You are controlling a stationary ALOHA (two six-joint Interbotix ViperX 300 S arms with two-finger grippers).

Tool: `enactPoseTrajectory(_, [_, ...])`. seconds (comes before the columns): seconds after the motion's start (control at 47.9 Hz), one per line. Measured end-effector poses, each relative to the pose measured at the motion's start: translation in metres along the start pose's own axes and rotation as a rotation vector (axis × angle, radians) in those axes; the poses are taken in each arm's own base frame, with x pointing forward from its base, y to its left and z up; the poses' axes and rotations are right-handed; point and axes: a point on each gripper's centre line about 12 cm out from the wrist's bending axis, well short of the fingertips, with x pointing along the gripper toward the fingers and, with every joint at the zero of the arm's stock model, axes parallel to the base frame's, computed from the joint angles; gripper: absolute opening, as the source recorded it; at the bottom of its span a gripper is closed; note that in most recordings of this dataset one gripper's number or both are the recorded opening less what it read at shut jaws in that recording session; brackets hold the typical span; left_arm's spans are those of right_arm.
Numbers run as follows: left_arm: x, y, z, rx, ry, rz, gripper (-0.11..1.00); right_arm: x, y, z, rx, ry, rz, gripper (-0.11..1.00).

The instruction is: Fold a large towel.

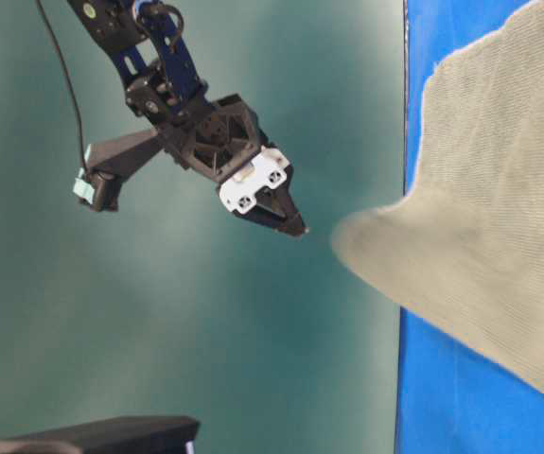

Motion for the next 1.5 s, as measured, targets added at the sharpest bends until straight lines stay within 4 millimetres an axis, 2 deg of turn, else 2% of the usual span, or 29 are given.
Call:
enactPoseTrajectory(0.125, [-0.01,0.001,0.005,-0.001,0.004,0.013,0.82,-0.02,0.003,0.007,-0.012,-0.034,0.007,0.64])
enactPoseTrajectory(0.251, [-0.026,0.015,0.017,-0.005,-0.005,0.055,0.81,-0.056,0.009,0.01,-0.018,-0.084,0.025,0.63])
enactPoseTrajectory(0.439, [-0.062,0.055,0.048,0.039,-0.101,0.123,0.81,-0.119,0.015,0.0,0.022,-0.181,0.074,0.63])
enactPoseTrajectory(0.543, [-0.09,0.088,0.069,0.1,-0.192,0.185,0.81,-0.141,0.014,-0.013,0.067,-0.206,0.09,0.63])
enactPoseTrajectory(0.627, [-0.112,0.121,0.085,0.127,-0.287,0.252,0.81,-0.15,0.013,-0.024,0.095,-0.204,0.092,0.63])
enactPoseTrajectory(0.71, [-0.132,0.14,0.096,0.174,-0.39,0.292,0.81,-0.156,0.017,-0.033,0.103,-0.197,0.105,0.63])
enactPoseTrajectory(0.815, [-0.153,0.146,0.103,0.258,-0.526,0.305,0.81,-0.166,0.029,-0.042,0.087,-0.201,0.145,0.63])
enactPoseTrajectory(0.982, [-0.179,0.142,0.105,0.365,-0.675,0.313,0.8,-0.182,0.045,-0.042,0.061,-0.237,0.206,0.63])
enactPoseTrajectory(1.086, [-0.189,0.154,0.109,0.345,-0.702,0.358,0.8,-0.179,0.043,-0.045,0.066,-0.216,0.188,0.63])
enactPoseTrajectory(1.191, [-0.197,0.182,0.115,0.306,-0.701,0.45,0.8,-0.16,0.035,-0.053,0.08,-0.14,0.143,0.63])
enactPoseTrajectory(1.358, [-0.202,0.237,0.127,0.218,-0.668,0.598,0.8,-0.112,0.015,-0.071,0.116,0.013,0.059,0.63])
enactPoseTrajectory(1.504, [-0.187,0.285,0.134,0.166,-0.591,0.684,0.8,-0.06,-0.009,-0.096,0.155,0.155,-0.002,0.63])
